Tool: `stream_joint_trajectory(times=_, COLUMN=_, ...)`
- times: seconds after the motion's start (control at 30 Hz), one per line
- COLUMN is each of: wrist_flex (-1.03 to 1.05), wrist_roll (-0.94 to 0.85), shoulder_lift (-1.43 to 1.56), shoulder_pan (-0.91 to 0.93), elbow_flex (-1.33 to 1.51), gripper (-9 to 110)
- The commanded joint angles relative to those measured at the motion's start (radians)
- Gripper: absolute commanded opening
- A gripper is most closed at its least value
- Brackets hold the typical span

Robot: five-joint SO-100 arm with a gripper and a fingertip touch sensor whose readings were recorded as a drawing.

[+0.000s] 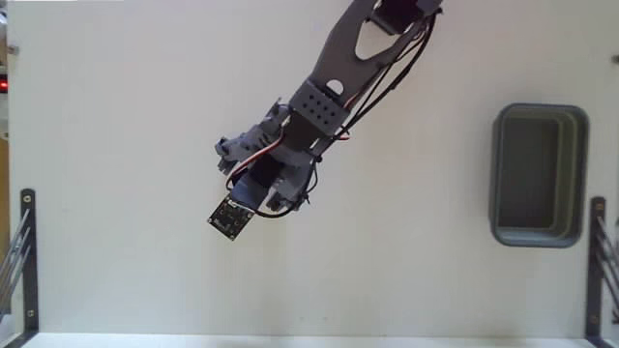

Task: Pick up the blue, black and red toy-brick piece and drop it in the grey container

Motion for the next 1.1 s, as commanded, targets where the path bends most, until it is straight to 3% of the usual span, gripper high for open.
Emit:
stream_joint_trajectory(times=0.0, wrist_flex=-0.010, wrist_roll=0.005, shoulder_lift=0.028, shoulder_pan=0.006, elbow_flex=0.000, gripper=97)
stream_joint_trajectory(times=1.07, wrist_flex=-0.010, wrist_roll=0.005, shoulder_lift=0.028, shoulder_pan=0.006, elbow_flex=0.000, gripper=88)
